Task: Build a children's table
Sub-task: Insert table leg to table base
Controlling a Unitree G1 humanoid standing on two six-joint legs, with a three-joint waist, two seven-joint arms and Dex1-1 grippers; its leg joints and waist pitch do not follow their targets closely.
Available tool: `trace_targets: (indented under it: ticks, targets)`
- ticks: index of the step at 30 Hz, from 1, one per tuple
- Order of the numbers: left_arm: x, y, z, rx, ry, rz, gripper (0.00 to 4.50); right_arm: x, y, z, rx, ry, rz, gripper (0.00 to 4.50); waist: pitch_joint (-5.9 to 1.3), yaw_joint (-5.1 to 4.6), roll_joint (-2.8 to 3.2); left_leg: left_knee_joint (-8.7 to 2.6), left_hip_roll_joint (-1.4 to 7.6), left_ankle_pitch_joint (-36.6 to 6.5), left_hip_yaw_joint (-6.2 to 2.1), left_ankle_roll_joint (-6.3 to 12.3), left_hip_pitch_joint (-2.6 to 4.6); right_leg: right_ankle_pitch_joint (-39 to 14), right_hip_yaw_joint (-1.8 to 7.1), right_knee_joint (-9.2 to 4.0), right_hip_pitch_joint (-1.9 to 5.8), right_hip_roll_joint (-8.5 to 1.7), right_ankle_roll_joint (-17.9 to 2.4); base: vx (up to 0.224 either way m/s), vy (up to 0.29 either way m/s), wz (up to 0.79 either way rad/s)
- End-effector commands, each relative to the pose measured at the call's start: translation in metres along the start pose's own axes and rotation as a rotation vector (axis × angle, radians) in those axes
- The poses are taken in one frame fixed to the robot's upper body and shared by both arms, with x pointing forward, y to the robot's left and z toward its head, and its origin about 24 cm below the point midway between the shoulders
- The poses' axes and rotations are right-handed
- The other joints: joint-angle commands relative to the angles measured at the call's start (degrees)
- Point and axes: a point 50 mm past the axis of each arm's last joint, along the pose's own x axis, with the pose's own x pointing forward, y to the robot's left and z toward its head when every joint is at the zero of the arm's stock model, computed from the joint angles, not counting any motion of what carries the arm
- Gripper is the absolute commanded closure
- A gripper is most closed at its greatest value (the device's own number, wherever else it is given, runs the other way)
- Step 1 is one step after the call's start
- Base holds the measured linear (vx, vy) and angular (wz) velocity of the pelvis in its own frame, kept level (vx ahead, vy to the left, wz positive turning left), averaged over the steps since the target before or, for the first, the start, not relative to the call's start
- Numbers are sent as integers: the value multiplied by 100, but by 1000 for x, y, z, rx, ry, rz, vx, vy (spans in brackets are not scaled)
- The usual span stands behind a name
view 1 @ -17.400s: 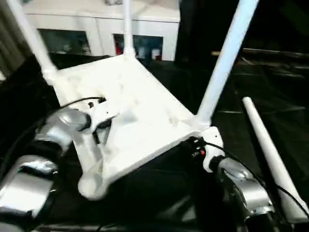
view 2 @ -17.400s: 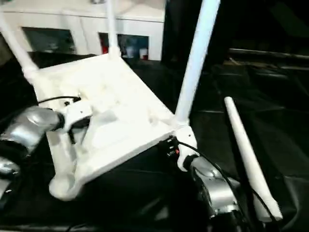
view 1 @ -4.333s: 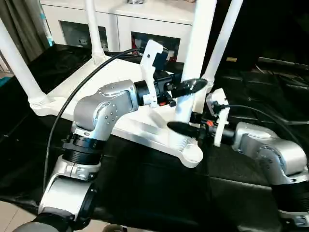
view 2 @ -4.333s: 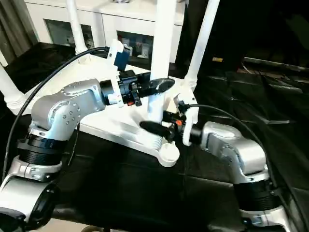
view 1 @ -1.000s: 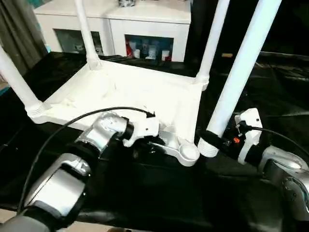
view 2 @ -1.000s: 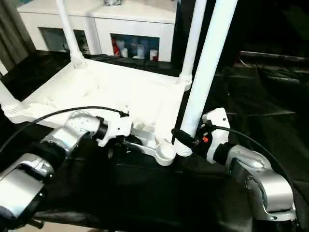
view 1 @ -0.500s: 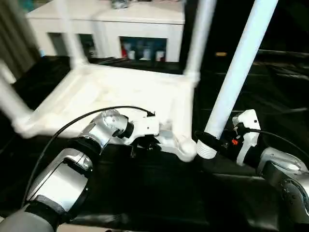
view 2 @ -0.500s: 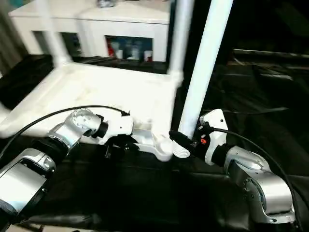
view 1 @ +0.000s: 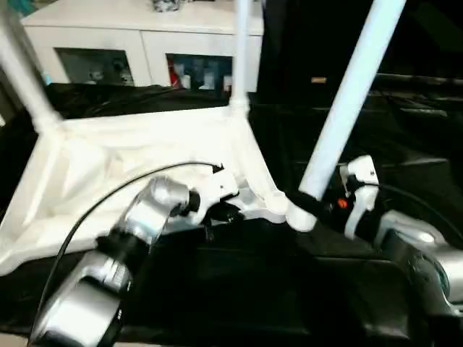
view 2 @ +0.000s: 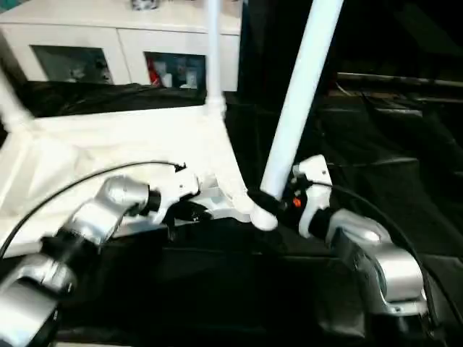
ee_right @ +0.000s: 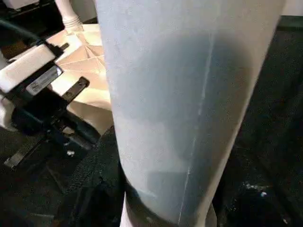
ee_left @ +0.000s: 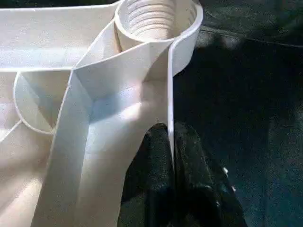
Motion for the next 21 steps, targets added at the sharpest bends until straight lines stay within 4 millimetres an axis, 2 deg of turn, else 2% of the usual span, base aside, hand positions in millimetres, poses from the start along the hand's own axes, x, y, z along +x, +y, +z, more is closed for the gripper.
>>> trace_targets:
  ticks: [1, 2, 4, 7, 8, 9, 11, 12, 15, 16, 21]
  targets:
    - [1, -13, 3, 33, -66, -52, 450, 3, -1, 8, -29, -28, 28, 259, -351, 69, -143, -404, 207, -1099, -102, 196, 9, -1792, 240, -472, 265, -325, -1020, 0, 0, 0]
    - [0, -15, 3, 31, -72, -60, 450, 4, 0, 9, -31, -31, 42, 259, -351, 59, -188, -401, 210, -1134, -96, 198, 14, -1847, 237, -473, 255, -323, -1001, 0, 0, 0]
    - [-1, -17, 5, 39, -84, -73, 450, 8, 1, 10, -35, -26, 72, 259, -344, 72, -150, -399, 207, -1158, -93, 184, 35, -1954, 246, -488, 231, -325, -966, 0, 0, 0]
    - [0, -18, 8, 24, -120, -78, 450, 16, 1, 7, -46, 7, 105, 259, -334, 96, -168, -402, 203, -1163, -85, 165, 39, -2021, 250, -492, 217, -319, -923, 0, 0, 0]
    - [0, -17, 8, 20, -125, -77, 450, 18, 0, 6, -45, 13, 106, 259, -337, 87, -218, -403, 204, -1161, -84, 152, 35, -2038, 245, -493, 222, -317, -910, 0, 0, 0]
    - [0, -17, 8, 17, -123, -76, 450, 21, -1, 5, -49, 21, 109, 259, -338, 100, -204, -403, 201, -1143, -89, 149, 32, -2032, 245, -482, 227, -323, -914, 0, 0, 0]
    - [0, -18, 7, 24, -116, -77, 450, 24, -2, 5, -52, 28, 112, 259, -334, 109, -219, -402, 201, -1130, -82, 127, 34, -2069, 252, -492, 215, -324, -870, 0, 0, 0]
    - [0, -18, 6, 16, -112, -80, 450, 26, -1, 5, -51, 34, 119, 259, -341, 109, -251, -402, 201, -1082, -81, 148, 25, -1986, 252, -480, 226, -324, -872, 0, 0, 0]
    - [0, -19, 5, -13, -117, -72, 450, 29, -2, 2, -85, 69, 128, 259, -347, 119, -230, -398, 201, -966, -82, 176, 18, -1811, 253, -452, 237, -324, -904, 0, 0, 0]
    - [0, -19, 5, -13, -117, -72, 450, 29, -2, 2, -87, 70, 128, 259, -342, 106, -261, -396, 197, -946, -79, 185, 6, -1808, 245, -444, 242, -321, -913, 0, 0, 0]
    - [0, -20, 1, -22, -119, -78, 450, 34, -6, -2, -113, 86, 125, 259, -341, 110, -257, -394, 196, -998, -79, 186, 14, -1933, 249, -463, 231, -326, -865, 0, 0, 0]
